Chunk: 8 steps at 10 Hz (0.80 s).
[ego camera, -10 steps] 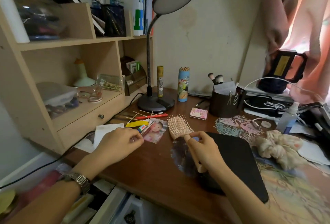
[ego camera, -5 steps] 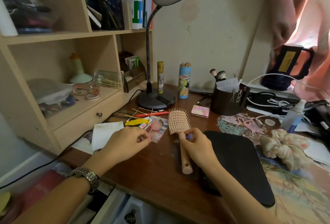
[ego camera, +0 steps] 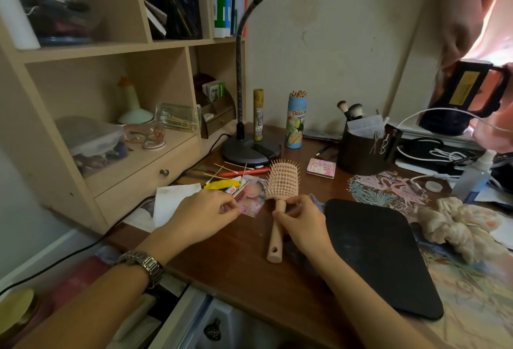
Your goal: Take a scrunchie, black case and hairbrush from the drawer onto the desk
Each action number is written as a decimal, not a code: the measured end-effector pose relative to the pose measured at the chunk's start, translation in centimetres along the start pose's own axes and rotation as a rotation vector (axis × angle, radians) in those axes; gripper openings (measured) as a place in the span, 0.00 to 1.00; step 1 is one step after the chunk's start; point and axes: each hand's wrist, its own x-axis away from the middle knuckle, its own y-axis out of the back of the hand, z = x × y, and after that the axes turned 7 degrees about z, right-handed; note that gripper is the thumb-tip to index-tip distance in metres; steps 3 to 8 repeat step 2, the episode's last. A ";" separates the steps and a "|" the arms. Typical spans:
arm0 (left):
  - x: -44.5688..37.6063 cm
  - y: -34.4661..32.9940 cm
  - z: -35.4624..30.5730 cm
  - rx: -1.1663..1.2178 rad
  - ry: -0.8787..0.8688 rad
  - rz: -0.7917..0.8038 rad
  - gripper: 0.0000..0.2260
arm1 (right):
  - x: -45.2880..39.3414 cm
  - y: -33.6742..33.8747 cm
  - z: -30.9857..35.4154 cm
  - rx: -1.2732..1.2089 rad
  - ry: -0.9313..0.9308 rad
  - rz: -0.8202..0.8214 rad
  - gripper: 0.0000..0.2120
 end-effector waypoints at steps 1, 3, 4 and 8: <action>0.1 0.0 -0.1 0.005 0.013 0.009 0.11 | 0.3 0.0 0.2 0.015 -0.011 0.024 0.13; 0.1 0.0 -0.2 0.018 0.016 -0.002 0.11 | 0.3 0.4 0.4 0.031 -0.032 0.067 0.13; 0.1 0.0 -0.2 0.018 0.016 -0.002 0.11 | 0.3 0.4 0.4 0.031 -0.032 0.067 0.13; 0.1 0.0 -0.2 0.018 0.016 -0.002 0.11 | 0.3 0.4 0.4 0.031 -0.032 0.067 0.13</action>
